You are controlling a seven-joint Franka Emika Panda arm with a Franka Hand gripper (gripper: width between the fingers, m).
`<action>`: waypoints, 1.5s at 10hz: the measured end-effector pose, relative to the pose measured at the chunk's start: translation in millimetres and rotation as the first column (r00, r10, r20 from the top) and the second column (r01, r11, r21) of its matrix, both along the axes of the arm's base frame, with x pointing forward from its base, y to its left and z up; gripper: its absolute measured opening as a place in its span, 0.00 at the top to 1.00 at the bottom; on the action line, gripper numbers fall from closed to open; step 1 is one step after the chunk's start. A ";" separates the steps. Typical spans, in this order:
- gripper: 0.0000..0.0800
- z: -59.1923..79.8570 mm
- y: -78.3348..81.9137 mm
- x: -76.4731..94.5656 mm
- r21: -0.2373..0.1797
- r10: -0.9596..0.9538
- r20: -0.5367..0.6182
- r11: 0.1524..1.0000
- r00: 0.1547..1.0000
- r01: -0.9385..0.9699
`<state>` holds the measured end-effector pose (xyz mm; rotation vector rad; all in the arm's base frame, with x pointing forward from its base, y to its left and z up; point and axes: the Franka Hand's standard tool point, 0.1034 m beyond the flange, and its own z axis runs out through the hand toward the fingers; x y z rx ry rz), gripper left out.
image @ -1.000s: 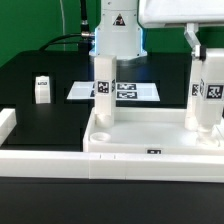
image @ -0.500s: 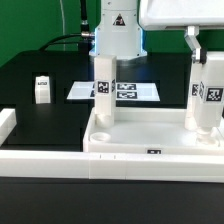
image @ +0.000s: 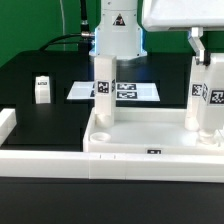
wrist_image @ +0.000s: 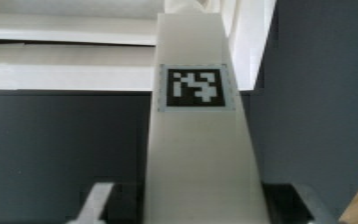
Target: Assemble desk
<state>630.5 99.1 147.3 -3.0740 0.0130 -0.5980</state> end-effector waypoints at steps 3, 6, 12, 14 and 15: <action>0.64 -7.2 2.4 -2.6 -0.003 0.003 -0.010 1.000 1.000 -0.003; 0.64 -9.9 2.1 -3.4 -0.005 0.003 -0.014 1.000 1.000 -0.003; 0.64 -13.8 2.9 -1.9 -0.009 0.008 0.002 1.000 1.000 -0.008; 0.64 -13.9 5.1 1.0 -0.009 0.009 0.032 1.000 0.999 -0.008; 0.64 -13.9 5.1 1.4 -0.008 0.009 0.043 1.000 0.999 -0.008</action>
Offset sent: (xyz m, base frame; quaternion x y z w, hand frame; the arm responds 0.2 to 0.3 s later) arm 0.0001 0.0007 -0.0032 -0.0028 0.0027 -0.0006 1.0000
